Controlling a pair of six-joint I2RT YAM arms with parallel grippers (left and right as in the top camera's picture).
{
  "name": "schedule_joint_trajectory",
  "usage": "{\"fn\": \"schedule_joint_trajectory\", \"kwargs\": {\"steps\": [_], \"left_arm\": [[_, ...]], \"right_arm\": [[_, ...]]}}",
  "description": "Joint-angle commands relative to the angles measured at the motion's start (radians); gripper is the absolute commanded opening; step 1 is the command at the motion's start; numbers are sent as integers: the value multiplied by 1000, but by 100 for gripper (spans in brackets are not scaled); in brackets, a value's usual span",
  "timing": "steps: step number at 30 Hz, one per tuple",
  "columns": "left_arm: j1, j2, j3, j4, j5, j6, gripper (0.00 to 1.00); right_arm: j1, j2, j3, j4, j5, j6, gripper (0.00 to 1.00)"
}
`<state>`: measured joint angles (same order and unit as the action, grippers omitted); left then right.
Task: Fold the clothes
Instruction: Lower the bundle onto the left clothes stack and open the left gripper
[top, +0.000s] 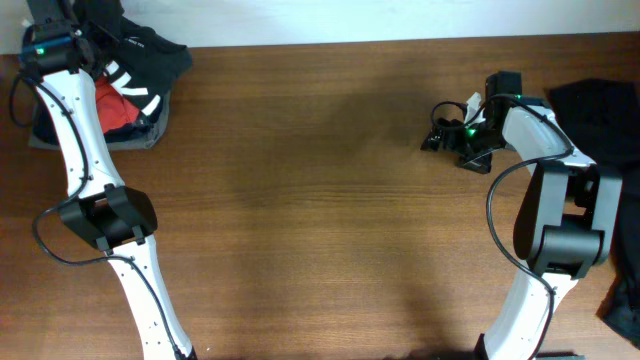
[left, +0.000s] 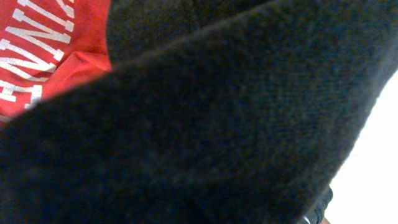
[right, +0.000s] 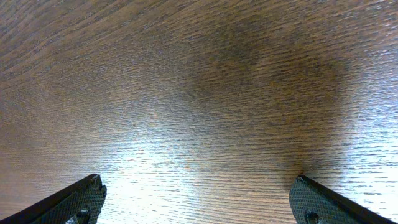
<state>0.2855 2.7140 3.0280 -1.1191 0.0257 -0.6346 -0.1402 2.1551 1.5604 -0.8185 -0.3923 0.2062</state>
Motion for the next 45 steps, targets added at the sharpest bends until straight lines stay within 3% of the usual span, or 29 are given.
{"fn": "schedule_joint_trajectory", "kwargs": {"steps": [1,26,35,45], "left_arm": [[11,-67,30,20,5,-35,0],[89,-77,28,67,37,-61,1],[91,-73,-103,72,33,-61,2],[94,-72,-204,92,-83,-61,6]], "right_arm": [[24,63,-52,-15,-23,13,99],[24,63,-52,-39,-23,13,99],[24,63,-52,-71,-23,12,99],[24,63,-52,-102,-23,12,99]]}}
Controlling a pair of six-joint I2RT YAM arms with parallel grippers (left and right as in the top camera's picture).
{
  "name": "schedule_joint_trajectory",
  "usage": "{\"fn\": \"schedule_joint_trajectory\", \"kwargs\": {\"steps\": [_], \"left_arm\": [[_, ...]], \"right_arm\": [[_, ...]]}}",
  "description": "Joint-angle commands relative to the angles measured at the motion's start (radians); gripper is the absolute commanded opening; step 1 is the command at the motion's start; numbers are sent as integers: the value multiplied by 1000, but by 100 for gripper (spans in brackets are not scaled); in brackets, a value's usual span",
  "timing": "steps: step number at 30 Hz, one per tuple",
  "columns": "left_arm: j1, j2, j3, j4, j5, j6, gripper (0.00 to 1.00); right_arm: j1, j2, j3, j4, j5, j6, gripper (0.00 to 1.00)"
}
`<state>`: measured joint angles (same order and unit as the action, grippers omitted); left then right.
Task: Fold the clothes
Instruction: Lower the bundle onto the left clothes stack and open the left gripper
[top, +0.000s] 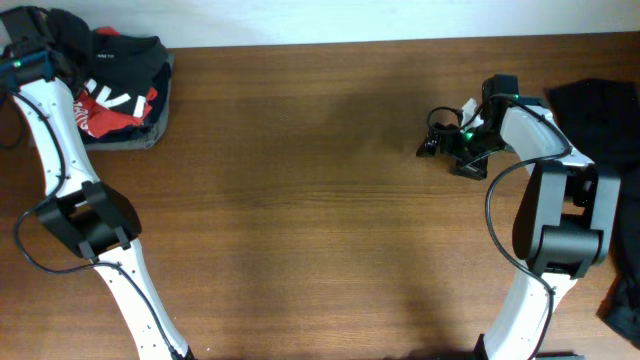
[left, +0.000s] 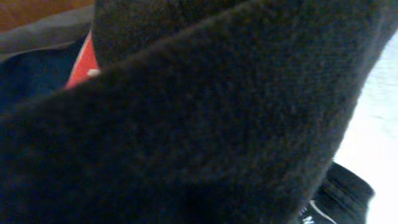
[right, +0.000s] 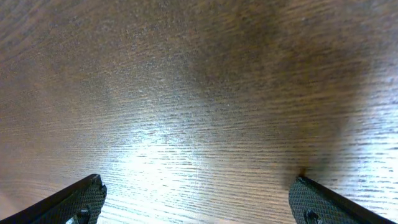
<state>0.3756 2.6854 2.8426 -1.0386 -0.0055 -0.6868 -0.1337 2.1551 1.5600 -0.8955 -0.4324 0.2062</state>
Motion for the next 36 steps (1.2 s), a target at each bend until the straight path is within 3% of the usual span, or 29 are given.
{"fn": "schedule_joint_trajectory", "kwargs": {"steps": [1,4,11,12,15,16,28,32,36], "left_arm": [[5,-43,-23,13,-52,-8,6],[12,-43,-28,13,-51,-8,16],[25,-41,-28,13,-68,-1,17],[27,-41,-28,12,-71,0,22],[34,-40,-28,8,-71,38,91],[35,-40,-28,-3,-71,55,99],[48,-79,-26,-190,-127,59,99],[47,-151,-26,-172,-138,60,98],[40,-234,-26,-122,-124,144,93]], "right_arm": [[18,63,-52,-26,17,12,99],[18,63,-52,-29,17,12,99],[18,63,-52,-40,17,12,99],[18,63,-52,-40,17,12,99],[18,63,-52,-40,14,12,99],[18,63,-52,-40,13,12,99],[18,63,-52,-23,13,11,99],[18,63,-52,-13,13,11,99],[18,63,-52,-4,13,11,99]]}}
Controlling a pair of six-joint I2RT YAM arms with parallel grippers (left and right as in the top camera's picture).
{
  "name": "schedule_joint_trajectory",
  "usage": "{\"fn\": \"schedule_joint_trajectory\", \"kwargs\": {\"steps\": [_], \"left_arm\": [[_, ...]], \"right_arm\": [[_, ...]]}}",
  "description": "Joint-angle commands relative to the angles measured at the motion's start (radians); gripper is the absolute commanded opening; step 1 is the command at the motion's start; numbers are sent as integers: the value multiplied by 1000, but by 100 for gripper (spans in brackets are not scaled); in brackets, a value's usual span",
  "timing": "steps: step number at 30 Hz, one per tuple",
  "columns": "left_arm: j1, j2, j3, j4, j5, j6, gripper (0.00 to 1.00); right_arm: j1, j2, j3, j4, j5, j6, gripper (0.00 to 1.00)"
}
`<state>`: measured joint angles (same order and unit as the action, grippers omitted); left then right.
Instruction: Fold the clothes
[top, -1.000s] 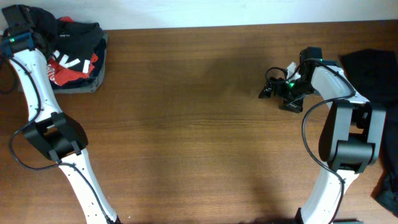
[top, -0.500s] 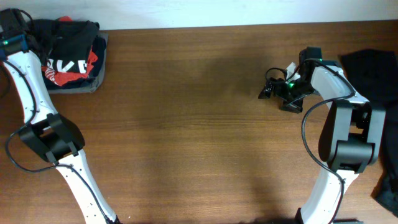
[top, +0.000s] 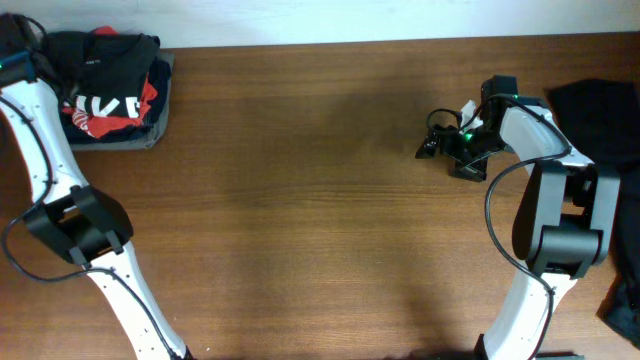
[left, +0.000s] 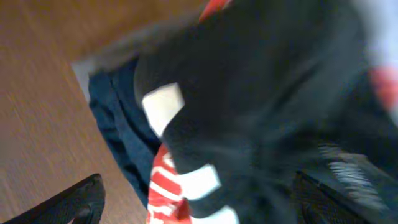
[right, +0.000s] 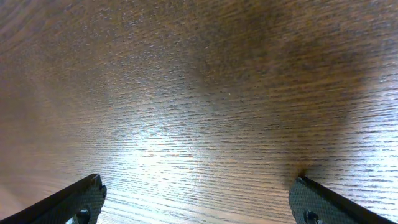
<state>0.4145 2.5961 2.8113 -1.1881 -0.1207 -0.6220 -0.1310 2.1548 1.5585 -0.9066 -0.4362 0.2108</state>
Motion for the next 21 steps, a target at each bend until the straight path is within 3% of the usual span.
{"fn": "schedule_joint_trajectory", "kwargs": {"steps": [1,4,6,8,15,21], "left_arm": [[-2,-156,6,42,2,112,89],[-20,-161,5,82,26,230,56],[-32,-146,2,84,23,251,24],[-43,-117,-2,79,25,251,1],[-76,31,-3,35,31,234,1],[-98,132,-3,145,86,234,1]], "right_arm": [[15,63,-50,7,17,7,99],[15,63,-50,7,17,7,99],[15,63,-50,6,17,7,99],[15,63,-50,5,17,7,99],[15,63,-50,-11,17,7,99],[15,63,-50,-14,17,7,99]]}}
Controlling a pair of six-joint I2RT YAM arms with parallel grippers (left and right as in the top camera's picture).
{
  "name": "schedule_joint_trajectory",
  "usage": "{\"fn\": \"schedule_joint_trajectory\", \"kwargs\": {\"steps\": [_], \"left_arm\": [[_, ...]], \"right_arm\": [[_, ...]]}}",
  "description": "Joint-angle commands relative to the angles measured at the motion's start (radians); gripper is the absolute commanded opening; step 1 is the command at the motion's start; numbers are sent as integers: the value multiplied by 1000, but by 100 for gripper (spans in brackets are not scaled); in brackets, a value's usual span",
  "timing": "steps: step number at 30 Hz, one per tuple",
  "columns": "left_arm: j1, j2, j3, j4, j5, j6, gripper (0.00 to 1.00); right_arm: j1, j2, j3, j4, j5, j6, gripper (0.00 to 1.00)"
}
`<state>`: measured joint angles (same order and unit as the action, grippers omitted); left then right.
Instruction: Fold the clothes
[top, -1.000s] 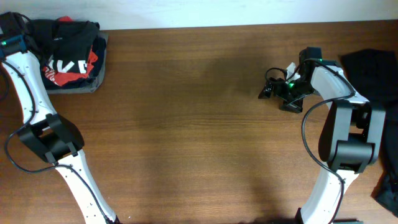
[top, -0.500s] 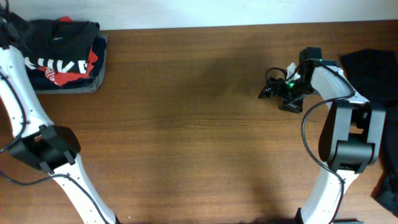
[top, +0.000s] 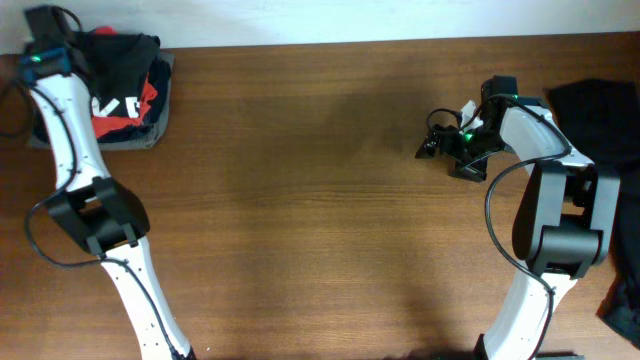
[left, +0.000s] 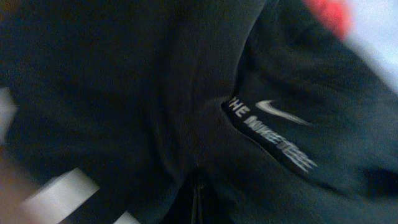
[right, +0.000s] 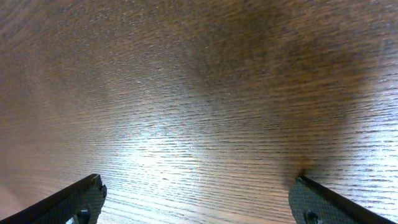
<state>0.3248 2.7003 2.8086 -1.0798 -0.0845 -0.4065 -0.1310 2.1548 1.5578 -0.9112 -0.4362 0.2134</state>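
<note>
A stack of folded clothes (top: 118, 92) lies at the table's far left corner: a black garment with white lettering on top, red cloth under it, grey at the bottom. My left gripper (top: 62, 45) is at the stack's back left edge. In the left wrist view the black Nike garment (left: 273, 127) fills the frame and my left gripper (left: 196, 190) shows as two dark fingers closed together against it; whether cloth is pinched is unclear. My right gripper (top: 435, 146) hangs open low over bare wood (right: 198, 182), with nothing between its fingers.
A heap of dark unfolded clothes (top: 600, 115) lies at the right edge behind the right arm, with more dark cloth (top: 625, 300) at the lower right. The wooden table (top: 320, 200) stretches between the two arms.
My left gripper was open just left of the stack; it is now shut and close against the black garment on top. The right arm has not moved.
My left gripper first held black cloth over the stack, the cloth covering its camera. Then it was farther left with the garment spread on the stack. Then it was open beside the stack, and now it is shut against the top garment. The right gripper stayed open.
</note>
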Motion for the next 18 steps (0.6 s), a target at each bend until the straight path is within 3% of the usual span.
{"fn": "schedule_joint_trajectory", "kwargs": {"steps": [1,8,18], "left_arm": [[-13,43,0,75,79,18,0],[-59,108,0,356,167,9,1],[-61,16,37,339,164,34,0]], "right_arm": [[15,63,-50,-10,17,5,99],[15,63,-50,-21,17,5,99],[15,63,-50,-24,17,5,99]]}}
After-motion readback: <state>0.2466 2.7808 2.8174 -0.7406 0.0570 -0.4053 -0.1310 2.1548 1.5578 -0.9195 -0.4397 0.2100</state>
